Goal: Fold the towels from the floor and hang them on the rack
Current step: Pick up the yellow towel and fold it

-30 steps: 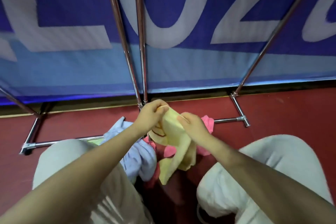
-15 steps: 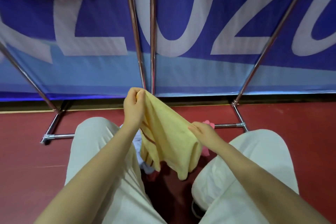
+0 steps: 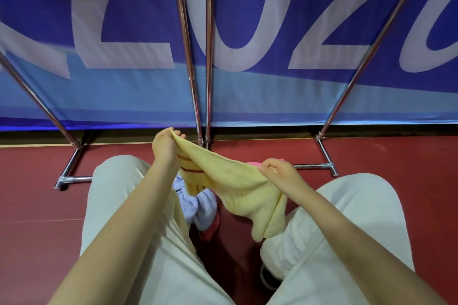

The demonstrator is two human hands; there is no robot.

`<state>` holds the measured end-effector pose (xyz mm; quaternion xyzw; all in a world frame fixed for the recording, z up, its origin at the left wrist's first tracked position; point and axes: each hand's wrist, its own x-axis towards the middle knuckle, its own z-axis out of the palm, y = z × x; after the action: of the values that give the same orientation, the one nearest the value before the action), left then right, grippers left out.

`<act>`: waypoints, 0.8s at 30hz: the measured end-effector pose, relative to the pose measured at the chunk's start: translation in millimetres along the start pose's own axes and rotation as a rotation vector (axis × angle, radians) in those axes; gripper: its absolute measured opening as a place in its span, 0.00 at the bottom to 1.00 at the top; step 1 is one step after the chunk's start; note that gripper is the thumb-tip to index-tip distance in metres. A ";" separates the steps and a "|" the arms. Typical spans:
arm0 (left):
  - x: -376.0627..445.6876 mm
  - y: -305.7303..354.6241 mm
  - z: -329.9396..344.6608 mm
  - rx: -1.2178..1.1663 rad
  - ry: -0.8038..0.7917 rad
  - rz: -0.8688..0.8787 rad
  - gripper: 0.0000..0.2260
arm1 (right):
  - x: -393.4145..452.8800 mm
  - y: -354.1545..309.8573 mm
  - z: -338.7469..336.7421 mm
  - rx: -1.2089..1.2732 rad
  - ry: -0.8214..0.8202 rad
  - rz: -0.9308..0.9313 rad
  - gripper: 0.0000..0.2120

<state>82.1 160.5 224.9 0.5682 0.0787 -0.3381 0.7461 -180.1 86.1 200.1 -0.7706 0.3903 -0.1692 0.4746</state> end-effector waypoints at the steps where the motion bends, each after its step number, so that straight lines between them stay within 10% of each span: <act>1: 2.1 -0.1 0.3 0.020 0.012 0.006 0.05 | -0.9 -2.9 -2.6 -0.013 -0.031 -0.015 0.07; 10: -8.9 -21.7 15.3 0.499 -0.149 0.312 0.13 | 12.5 -10.5 1.1 0.072 0.124 -0.058 0.04; 18: -44.2 -55.7 32.8 0.825 -0.623 0.450 0.08 | 24.6 -31.9 6.4 0.173 0.145 -0.162 0.03; 24: -59.8 -64.1 40.9 0.799 -0.804 0.323 0.17 | 35.0 -35.3 -3.1 0.223 0.276 -0.178 0.04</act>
<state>-12.2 140.4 217.9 0.6374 -0.4311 -0.4126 0.4874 -144.1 66.2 228.3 -0.7141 0.3609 -0.3565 0.4825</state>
